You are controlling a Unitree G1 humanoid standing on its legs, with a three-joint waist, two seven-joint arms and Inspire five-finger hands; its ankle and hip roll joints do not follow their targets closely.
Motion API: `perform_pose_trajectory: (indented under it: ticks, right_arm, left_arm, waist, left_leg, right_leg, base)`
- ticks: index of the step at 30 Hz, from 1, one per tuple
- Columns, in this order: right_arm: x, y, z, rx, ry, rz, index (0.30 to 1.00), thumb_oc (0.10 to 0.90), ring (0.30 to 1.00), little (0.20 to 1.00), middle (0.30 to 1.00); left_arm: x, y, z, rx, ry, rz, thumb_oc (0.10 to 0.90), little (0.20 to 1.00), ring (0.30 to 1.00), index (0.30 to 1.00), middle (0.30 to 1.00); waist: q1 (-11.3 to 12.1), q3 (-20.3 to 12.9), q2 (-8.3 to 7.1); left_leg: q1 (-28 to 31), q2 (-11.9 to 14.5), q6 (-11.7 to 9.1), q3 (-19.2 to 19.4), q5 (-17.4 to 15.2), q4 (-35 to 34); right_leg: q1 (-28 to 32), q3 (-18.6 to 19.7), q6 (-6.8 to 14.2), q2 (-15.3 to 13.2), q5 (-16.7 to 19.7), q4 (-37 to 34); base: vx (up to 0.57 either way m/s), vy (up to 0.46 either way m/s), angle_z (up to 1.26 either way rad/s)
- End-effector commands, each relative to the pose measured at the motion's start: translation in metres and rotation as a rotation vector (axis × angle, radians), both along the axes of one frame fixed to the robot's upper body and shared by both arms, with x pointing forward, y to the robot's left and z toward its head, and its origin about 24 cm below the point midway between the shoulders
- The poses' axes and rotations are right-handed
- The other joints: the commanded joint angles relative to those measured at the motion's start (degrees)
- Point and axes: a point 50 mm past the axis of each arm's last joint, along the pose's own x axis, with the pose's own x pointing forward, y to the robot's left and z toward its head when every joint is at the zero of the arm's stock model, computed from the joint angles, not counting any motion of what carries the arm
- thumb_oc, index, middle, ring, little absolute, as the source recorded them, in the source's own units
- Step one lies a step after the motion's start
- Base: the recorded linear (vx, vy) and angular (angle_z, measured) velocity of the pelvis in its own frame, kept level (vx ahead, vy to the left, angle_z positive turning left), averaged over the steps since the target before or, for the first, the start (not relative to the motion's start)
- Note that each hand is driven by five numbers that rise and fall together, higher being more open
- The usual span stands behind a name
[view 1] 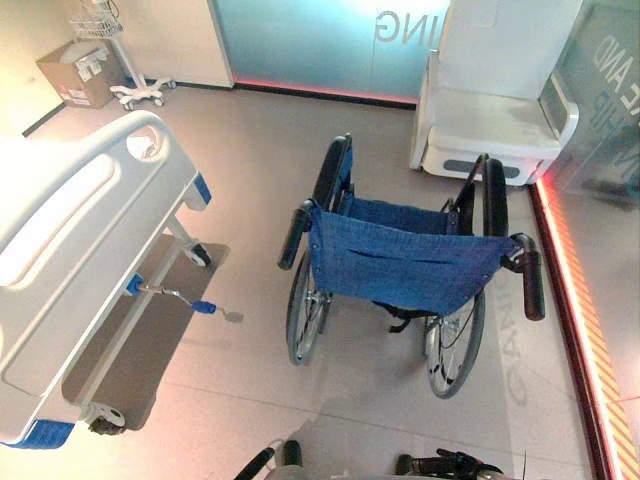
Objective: Push the wheelchair next to the bed
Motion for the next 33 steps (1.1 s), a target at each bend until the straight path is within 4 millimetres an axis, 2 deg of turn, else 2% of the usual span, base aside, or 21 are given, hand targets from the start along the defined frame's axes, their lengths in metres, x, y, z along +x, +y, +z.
perform_pose_trajectory:
  ticks: [1,12,22,27,30,32,33]
  right_arm:
    - [-0.025,0.002,-0.005,-0.032,0.108,0.017,0.9,0.8,0.9,0.9,0.9]
    - [-0.027,0.004,-0.006,-0.027,0.112,0.02,0.9,0.8,0.9,0.9,0.9]
    - [-0.025,0.0,-0.005,-0.041,0.106,0.025,0.9,0.8,0.9,0.9,0.9]
    - [-0.019,-0.004,-0.002,-0.048,0.061,-0.044,0.9,0.8,0.9,0.9,0.9]
    - [-0.006,-0.014,0.003,-0.065,-0.016,-0.141,0.9,0.8,0.9,0.9,0.9]
    - [0.007,-0.031,0.012,-0.106,-0.109,-0.278,0.9,0.8,0.9,0.9,0.9]
    - [0.007,-0.032,0.013,-0.108,-0.113,-0.283,0.9,0.8,0.9,0.9,0.9]
  left_arm:
    - [0.026,-0.033,-0.002,-0.088,-0.025,-0.024,0.8,0.9,0.9,0.9,0.9]
    - [0.024,-0.029,-0.002,-0.066,-0.032,0.002,0.8,0.9,0.9,0.9,0.9]
    - [0.034,-0.023,0.001,-0.063,-0.1,0.069,0.8,0.9,0.9,0.9,0.9]
    - [0.04,-0.02,0.003,-0.062,-0.135,0.071,0.8,0.9,0.9,0.9,0.9]
    - [0.05,-0.013,0.008,-0.075,-0.185,0.11,0.8,0.9,0.9,0.9,0.9]
    - [0.065,-0.004,0.016,-0.075,-0.257,0.121,0.8,0.9,0.9,0.9,0.9]
    - [0.065,-0.004,0.016,-0.074,-0.261,0.12,0.8,0.9,0.9,0.9,0.9]
  waist:
    - [-1.21,0.71,2.31]
    - [-1.11,0.4,1.87]
    - [-1.41,0.17,2.3]
    - [-1.64,0.26,2.46]
    - [-1.87,0.32,2.48]
    - [-1.97,0.24,2.47]
    - [-1.96,0.23,2.48]
  left_leg:
    - [0.78,-2.6,2.35,0.14,-4.59,0.2]
    - [0.97,-2.5,2.34,0.12,-4.75,0.2]
    - [1.19,-2.51,2.13,-0.02,-4.76,0.2]
    - [1.36,-2.44,2.02,0.05,-4.59,0.2]
    - [1.47,-2.35,2.01,0.11,-4.53,0.2]
    - [1.64,-2.19,2.05,0.36,-4.53,0.2]
    - [1.65,-2.17,2.05,0.38,-4.53,0.2]
  right_leg:
    - [-2.65,-0.33,-2.22,0.72,0.32,2.88]
    - [-2.25,-0.35,-2.37,0.88,0.17,2.62]
    - [-1.98,-0.19,-2.38,0.87,0.11,2.43]
    - [-1.92,-0.08,-2.35,0.87,0.08,2.61]
    - [-1.88,0.05,-2.23,0.92,0.16,2.59]
    - [-1.77,0.09,-2.17,1.03,0.2,2.57]
    - [-1.77,0.09,-2.16,1.04,0.2,2.57]
  base:
    - [0.0,0.0,0.0]
    - [0.0,0.0,0.0]
    - [0.0,0.0,0.0]
    - [0.0,0.0,0.0]
    - [0.0,0.0,0.0]
    - [0.0,0.0,0.0]
    - [0.0,0.0,0.0]
